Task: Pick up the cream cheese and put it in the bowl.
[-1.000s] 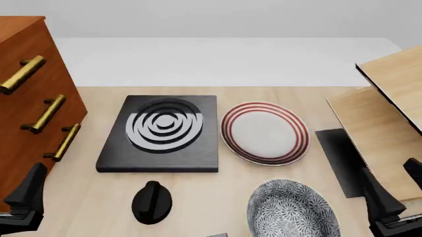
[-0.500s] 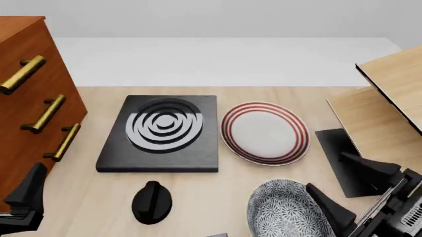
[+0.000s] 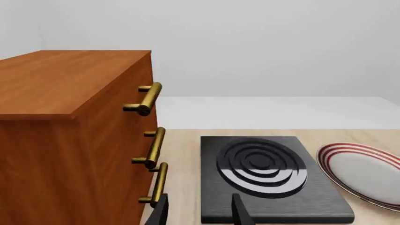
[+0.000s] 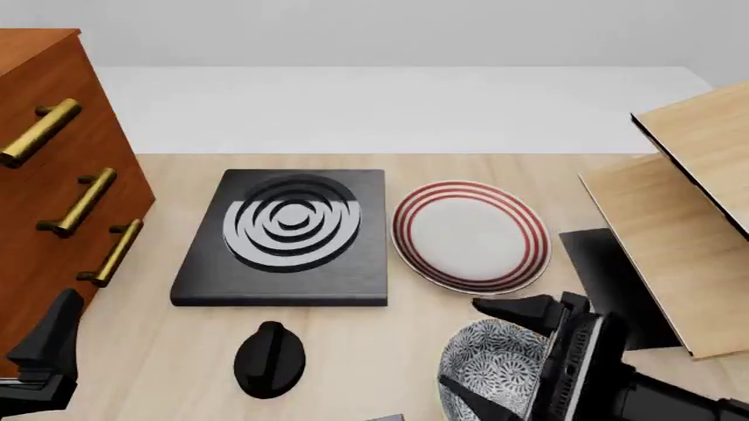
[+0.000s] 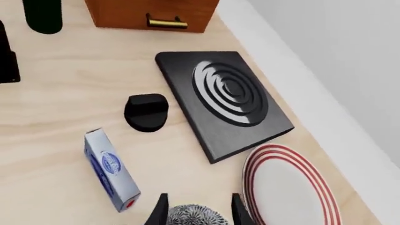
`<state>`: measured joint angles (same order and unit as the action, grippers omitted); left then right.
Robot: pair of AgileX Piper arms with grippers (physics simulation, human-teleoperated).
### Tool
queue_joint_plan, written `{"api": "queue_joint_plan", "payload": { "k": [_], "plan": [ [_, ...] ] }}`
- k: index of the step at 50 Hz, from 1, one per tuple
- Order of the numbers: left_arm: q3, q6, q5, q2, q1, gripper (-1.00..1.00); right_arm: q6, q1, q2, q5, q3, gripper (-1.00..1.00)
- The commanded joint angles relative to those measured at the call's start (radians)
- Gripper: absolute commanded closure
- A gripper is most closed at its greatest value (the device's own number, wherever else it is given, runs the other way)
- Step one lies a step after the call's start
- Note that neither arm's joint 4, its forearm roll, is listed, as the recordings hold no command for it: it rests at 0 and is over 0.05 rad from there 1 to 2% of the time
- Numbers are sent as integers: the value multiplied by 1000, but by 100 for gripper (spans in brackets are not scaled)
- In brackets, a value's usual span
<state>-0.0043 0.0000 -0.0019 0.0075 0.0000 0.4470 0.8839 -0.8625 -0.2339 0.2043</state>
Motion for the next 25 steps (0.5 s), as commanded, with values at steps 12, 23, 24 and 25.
{"api": "queue_joint_plan", "payload": {
  "k": [12, 23, 24, 25],
  "plan": [
    [0, 0, 0, 0, 0, -100, 74, 174, -385, -88, 84, -100],
    [0, 0, 0, 0, 0, -100, 99, 213, -449, -64, 127, -100],
    [0, 0, 0, 0, 0, -100, 98, 218, -455, -60, 135, -100],
    [0, 0, 0, 0, 0, -100, 98, 220, -459, -59, 138, -100]
  ]
}}
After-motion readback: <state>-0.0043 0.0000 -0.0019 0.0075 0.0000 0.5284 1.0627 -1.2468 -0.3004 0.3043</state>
